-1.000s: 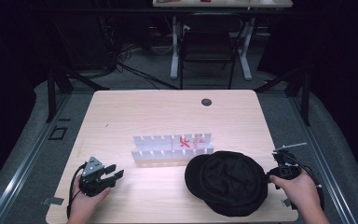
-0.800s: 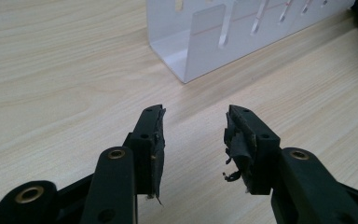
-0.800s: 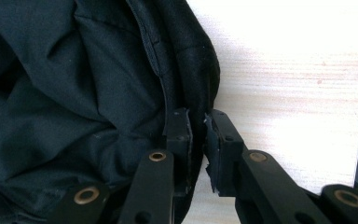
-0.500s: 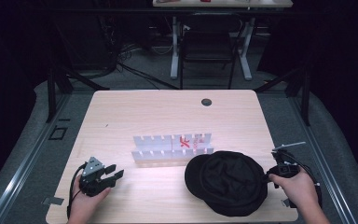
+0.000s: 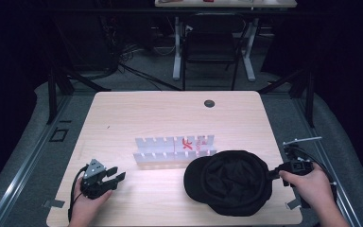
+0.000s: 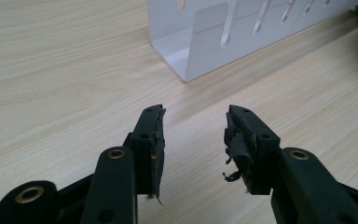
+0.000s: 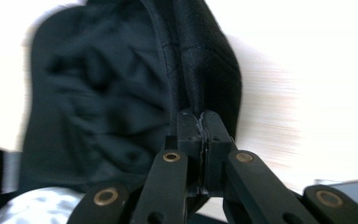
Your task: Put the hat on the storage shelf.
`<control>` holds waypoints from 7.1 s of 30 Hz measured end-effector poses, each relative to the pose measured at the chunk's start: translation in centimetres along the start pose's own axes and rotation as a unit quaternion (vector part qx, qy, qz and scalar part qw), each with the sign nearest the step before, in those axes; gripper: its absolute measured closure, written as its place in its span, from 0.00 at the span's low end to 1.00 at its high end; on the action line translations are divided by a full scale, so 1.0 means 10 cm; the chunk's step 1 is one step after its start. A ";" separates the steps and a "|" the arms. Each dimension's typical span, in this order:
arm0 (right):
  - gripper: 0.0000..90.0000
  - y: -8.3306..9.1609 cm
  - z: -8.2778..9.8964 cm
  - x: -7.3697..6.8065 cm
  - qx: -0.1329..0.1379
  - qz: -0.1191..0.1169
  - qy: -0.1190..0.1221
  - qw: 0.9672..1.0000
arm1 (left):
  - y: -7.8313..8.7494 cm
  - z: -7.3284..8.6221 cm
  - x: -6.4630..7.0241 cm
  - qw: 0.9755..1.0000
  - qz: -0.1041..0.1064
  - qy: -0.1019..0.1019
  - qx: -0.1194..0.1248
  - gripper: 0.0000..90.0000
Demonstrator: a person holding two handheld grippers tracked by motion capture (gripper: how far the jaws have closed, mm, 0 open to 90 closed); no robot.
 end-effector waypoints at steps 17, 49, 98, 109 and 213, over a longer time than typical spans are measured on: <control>0.98 0.35 -0.10 -0.48 0.017 -0.127 0.005 0.992 | 0.00 0.00 0.00 1.000 -0.002 0.000 0.000 0.63; 0.99 0.78 -0.19 -1.13 0.064 -0.314 0.020 0.947 | 0.00 0.00 0.00 1.000 -0.002 0.002 0.002 0.63; 0.99 1.19 -0.95 -2.02 0.101 -0.376 0.073 0.918 | 0.15 -0.49 0.42 0.995 0.061 -0.017 0.071 0.66; 0.99 1.04 -1.21 -2.19 0.104 -0.378 0.073 0.917 | 0.11 -0.82 0.69 0.991 0.084 -0.031 0.098 0.69; 0.92 0.59 -1.43 -2.81 0.084 -0.394 0.101 0.910 | -0.41 -1.29 1.35 0.981 0.071 -0.116 0.140 0.94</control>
Point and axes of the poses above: each handheld gripper's, and its own axes: y roughly backward along the jaws, z roughly out of its underside, x roughly to its right, the point moved 9 cm from there along -y, roughly forward along the jaws, and after that the axes turned 4 degrees about -x, right-handed, at the moved point
